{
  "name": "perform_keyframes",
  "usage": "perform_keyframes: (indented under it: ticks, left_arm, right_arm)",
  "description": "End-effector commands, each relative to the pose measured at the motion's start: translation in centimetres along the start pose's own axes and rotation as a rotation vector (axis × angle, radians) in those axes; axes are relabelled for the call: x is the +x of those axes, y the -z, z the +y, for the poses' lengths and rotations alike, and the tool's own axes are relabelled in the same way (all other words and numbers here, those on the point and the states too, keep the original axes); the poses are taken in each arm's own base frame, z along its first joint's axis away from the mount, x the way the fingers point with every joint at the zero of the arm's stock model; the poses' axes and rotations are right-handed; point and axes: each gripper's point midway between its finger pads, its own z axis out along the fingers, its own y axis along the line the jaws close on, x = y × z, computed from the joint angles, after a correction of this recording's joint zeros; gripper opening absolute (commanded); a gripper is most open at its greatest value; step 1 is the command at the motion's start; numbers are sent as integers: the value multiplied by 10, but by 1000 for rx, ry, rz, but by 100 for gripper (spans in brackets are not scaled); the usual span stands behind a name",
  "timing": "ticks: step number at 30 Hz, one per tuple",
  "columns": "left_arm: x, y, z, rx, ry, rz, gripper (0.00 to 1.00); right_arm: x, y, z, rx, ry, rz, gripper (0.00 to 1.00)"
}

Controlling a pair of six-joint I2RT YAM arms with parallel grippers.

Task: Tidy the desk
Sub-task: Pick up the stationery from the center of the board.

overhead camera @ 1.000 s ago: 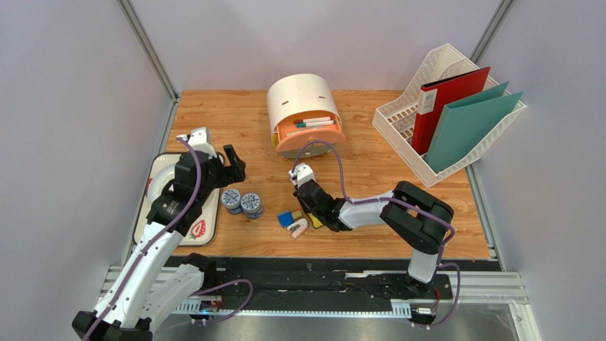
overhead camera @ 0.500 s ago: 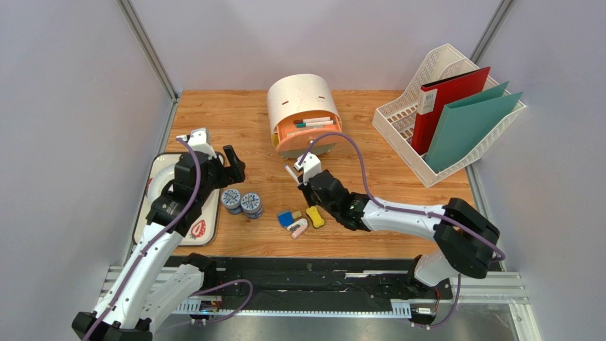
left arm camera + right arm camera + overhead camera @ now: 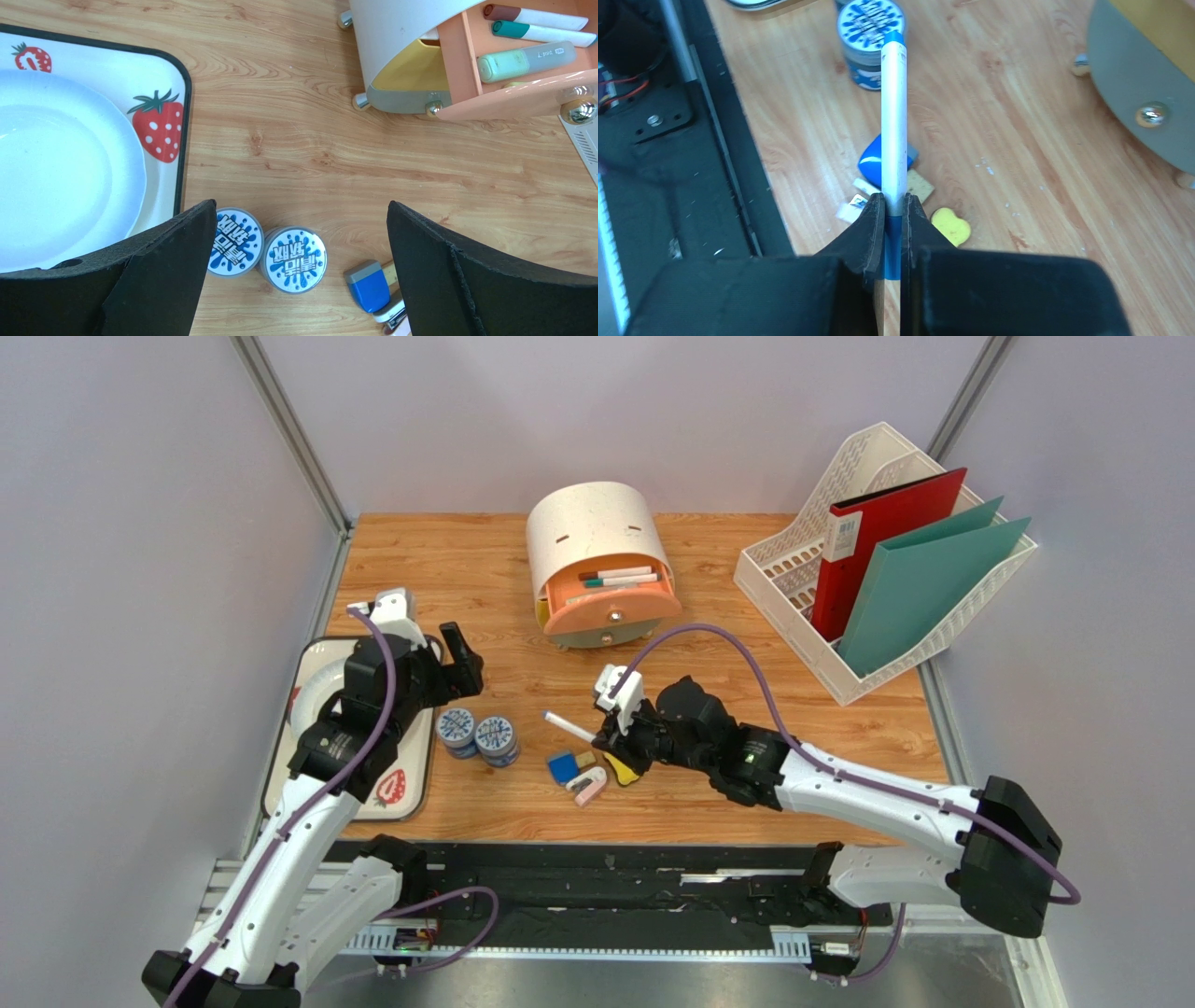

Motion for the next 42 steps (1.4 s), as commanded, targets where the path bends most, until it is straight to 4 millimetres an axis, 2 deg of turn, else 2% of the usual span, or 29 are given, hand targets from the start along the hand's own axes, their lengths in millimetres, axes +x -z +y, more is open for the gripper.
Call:
perform_keyframes:
  ticks: [1,3,12,19,25,28,30,32,33,34,35,36,38,39,40,41,42]
  left_arm:
    - [-10,2,-1,6,11,-34,99]
    - [-10,2,-1,5,10,-33,99]
    - [-10,4,1,-3,11,-38,99]
    - [-10,4,0,3,5,-40,99]
    - [-8,1,-1,10,9,-32,99]
    - [-8,0,-5,28,17,-29,99]
    - [-10,0,-7,38,17,-34,99]
    - [-8,-1,-7,36,16,-27,99]
    - [-8,-2,-7,36,14,-25,99]
    - [-8,-2,-8,37,12,-25,99]
    - [-8,-2,-8,36,12,-23,99]
    - [-8,-2,-7,36,9,-22,99]
    - [-9,-2,-8,37,4,-22,99]
    - [-9,-2,-8,37,2,-22,99]
    - [-9,-2,-8,38,1,-21,99]
    - [-9,-3,-8,36,0,-17,99]
    - [-8,-3,-8,36,0,-17,99]
  right_arm:
    - [-30,22,22,-132,80,-46,0]
    - [-40,30,18,-107,99,-69,0]
    - [-84,65,-32,128,177,-165,0]
    - [-98,86,-87,316,143,-144,0]
    - [-119,104,-119,335,133,-171,0]
    - [-124,106,-135,332,138,-146,0]
    - [-123,97,-138,290,137,-123,0]
    - [-134,99,-144,269,145,-121,0]
    - [-129,88,-147,240,143,-91,0]
    - [-126,87,-151,226,136,-72,0]
    - [-140,87,-150,191,163,-92,0]
    - [-136,78,-153,162,165,-64,0]
    - [-135,75,-159,135,160,-35,0]
    - [-149,80,-161,122,199,-53,0]
    - [-137,72,-166,79,171,-10,0]
    - [-139,72,-168,63,170,-5,0]
    - [-151,73,-171,51,208,-20,0]
